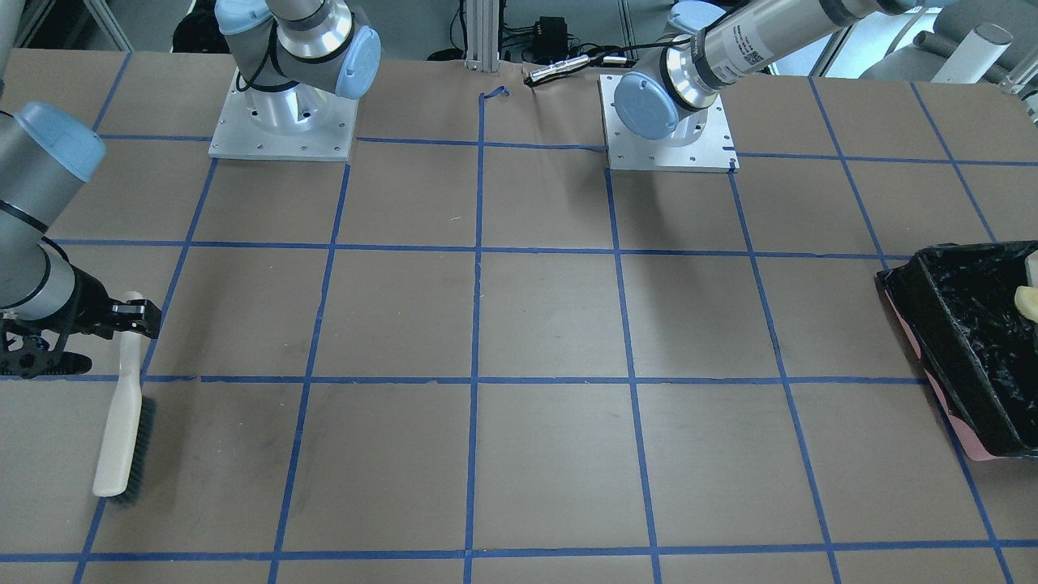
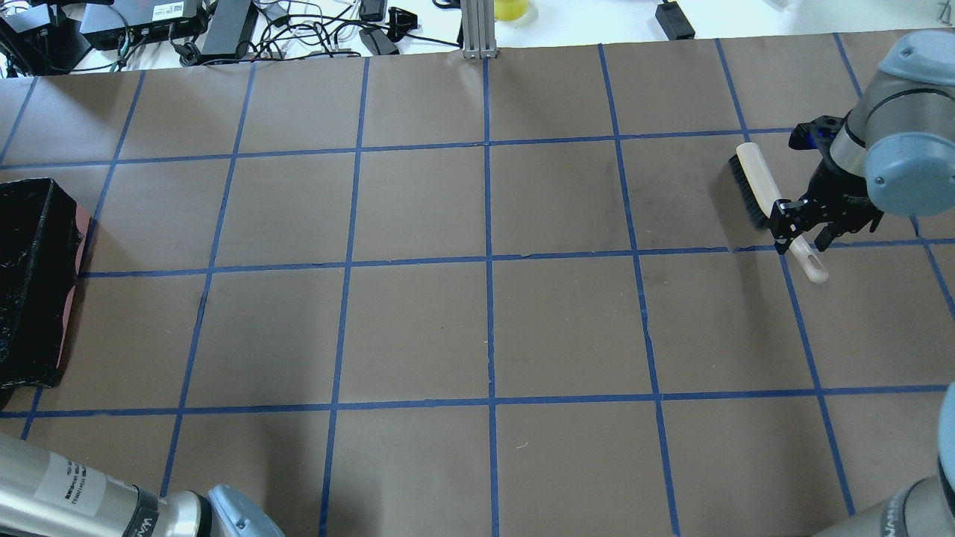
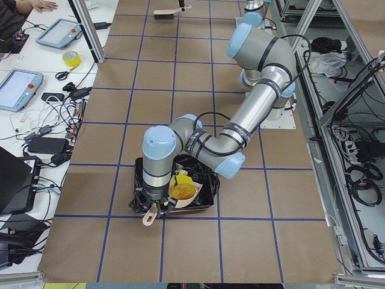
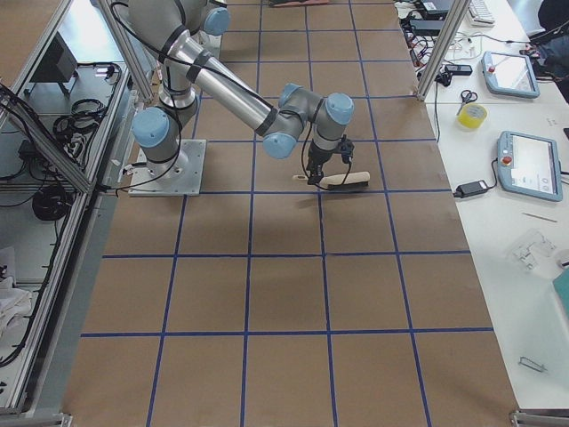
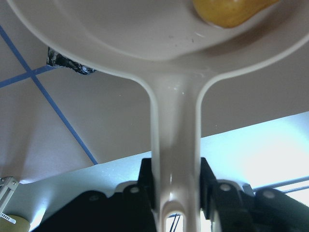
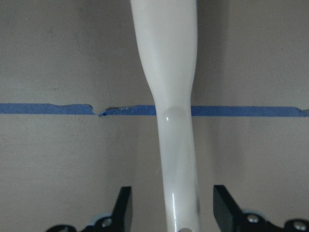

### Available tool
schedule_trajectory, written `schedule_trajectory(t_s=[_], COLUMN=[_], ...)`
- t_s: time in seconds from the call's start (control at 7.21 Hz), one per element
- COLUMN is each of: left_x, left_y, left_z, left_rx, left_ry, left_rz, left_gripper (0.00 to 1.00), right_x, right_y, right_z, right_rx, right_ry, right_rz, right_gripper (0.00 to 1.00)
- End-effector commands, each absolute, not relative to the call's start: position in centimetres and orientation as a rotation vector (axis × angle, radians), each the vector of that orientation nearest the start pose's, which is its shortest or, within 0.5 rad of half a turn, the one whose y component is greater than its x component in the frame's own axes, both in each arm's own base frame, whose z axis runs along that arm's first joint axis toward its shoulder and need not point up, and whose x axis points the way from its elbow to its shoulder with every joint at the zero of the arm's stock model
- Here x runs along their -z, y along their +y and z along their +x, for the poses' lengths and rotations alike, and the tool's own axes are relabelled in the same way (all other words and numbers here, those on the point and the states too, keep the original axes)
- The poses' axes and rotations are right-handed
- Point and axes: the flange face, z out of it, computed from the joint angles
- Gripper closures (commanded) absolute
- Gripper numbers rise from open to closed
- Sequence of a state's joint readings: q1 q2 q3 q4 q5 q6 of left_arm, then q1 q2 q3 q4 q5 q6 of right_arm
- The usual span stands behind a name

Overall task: Sweep and dump trash into bin
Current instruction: 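Open and raise the right gripper off the brush while the left holds the dustpan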

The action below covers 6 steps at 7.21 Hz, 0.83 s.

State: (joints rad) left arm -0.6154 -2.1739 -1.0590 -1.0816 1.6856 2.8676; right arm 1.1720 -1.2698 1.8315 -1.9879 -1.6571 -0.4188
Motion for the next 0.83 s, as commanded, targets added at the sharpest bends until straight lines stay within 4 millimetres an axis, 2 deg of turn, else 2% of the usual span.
schedule_trajectory(t_s=[0.0,0.14,0.28,0.42,0.55,0.69], left_x=[-42.3,-41.7,-41.5,-41.7,-41.8,-42.2], left_y=[-53.0,-52.4,-51.5,-51.0,-50.9,-51.1], left_z=[54.3,53.4,52.3,51.7,51.6,51.7], left_rx=[0.602,0.647,0.657,0.66,0.661,0.662], left_ry=[-2.009,-2.012,-1.995,-1.994,-1.995,-1.976], left_rz=[-2.844,-2.885,-2.879,-2.876,-2.876,-2.889], left_gripper=[1.0,1.0,1.0,1.0,1.0,1.0], right_x=[-27.6,-32.0,-37.8,-43.8,-48.1,-51.0], right_y=[-55.5,-55.7,-55.3,-53.9,-53.3,-52.8], right_z=[-9.9,-10.0,-9.8,-8.8,-7.7,-4.8], right_rx=[-0.202,-0.192,-0.195,-0.171,-0.135,-0.182], right_ry=[3.18,3.182,3.179,3.181,3.181,3.158], right_rz=[-0.041,-0.041,-0.041,-0.044,0.008,0.06], right_gripper=[0.23,0.2,0.17,0.12,0.0,0.0])
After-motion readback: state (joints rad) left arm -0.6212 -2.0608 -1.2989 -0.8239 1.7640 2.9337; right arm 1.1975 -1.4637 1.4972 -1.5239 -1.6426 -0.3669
